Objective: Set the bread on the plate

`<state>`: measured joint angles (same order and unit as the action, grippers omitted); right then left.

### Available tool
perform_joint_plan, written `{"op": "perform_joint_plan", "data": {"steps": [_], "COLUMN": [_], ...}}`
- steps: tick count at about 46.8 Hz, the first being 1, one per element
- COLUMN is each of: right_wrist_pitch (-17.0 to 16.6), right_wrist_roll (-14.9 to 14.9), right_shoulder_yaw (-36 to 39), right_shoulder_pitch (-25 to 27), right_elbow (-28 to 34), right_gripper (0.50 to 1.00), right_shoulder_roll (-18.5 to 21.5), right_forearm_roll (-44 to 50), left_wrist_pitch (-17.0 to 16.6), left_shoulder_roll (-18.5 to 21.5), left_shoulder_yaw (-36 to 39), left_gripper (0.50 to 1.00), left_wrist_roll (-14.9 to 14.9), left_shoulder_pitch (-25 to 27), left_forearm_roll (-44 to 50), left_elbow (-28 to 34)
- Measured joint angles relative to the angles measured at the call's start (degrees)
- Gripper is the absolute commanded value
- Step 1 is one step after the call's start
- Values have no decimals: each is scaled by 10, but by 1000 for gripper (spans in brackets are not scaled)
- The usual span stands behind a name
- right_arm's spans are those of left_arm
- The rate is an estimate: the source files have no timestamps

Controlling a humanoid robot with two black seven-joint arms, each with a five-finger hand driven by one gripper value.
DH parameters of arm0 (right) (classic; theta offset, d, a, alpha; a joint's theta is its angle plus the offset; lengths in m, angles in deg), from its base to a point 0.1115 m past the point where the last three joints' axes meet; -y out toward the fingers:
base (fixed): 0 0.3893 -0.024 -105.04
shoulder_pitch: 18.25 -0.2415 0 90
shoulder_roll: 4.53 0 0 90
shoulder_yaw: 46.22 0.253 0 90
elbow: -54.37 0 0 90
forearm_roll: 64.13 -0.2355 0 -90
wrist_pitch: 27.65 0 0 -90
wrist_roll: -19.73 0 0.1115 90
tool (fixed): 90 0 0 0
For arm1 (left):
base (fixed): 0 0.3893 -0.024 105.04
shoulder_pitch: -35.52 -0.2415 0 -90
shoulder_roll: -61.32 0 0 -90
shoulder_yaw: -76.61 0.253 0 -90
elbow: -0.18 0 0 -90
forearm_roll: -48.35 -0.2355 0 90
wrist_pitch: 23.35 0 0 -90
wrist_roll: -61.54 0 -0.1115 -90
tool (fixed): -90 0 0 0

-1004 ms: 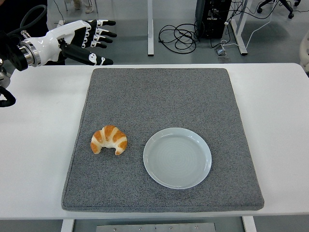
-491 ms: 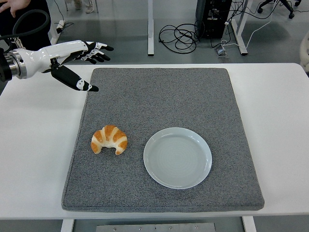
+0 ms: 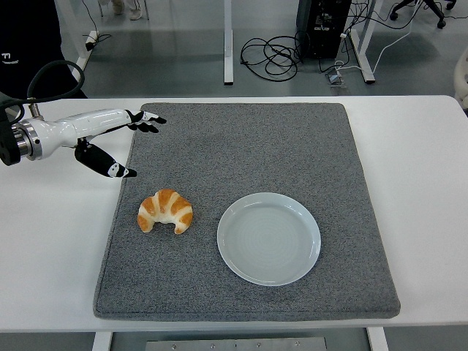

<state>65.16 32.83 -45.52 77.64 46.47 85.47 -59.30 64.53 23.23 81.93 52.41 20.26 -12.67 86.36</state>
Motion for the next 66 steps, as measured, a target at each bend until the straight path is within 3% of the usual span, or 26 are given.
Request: {"op": "perform_joint_plan", "data": {"steps": [15,24,39,66], "right_wrist_pitch": [0,0,0,0], "right_wrist_roll": [0,0,0,0], "right_shoulder_yaw": [0,0,0,0], "right_shoulder_pitch": [0,0,0,0], "right_elbow": [0,0,0,0], "right_gripper": [1000,1000,1000,1000], "right_shoulder_roll": [0,0,0,0], "right_forearm_roll": [0,0,0,0], "left_wrist_pitch": [-33,-62,-111,-134], "left_shoulder_roll": [-10,-43,-93,-126], "left_shoulder_yaw": [-4,-6,-5,-2], "left_gripper": [860,860,860,858], "left_wrist_roll": [-1,-5,-25,-40], "left_shoulder_pitch": [-54,-109,-138,-170], "left_forearm_roll": [-1,-2,-4,-5], "left_elbow": [19,17,-23,-69]}}
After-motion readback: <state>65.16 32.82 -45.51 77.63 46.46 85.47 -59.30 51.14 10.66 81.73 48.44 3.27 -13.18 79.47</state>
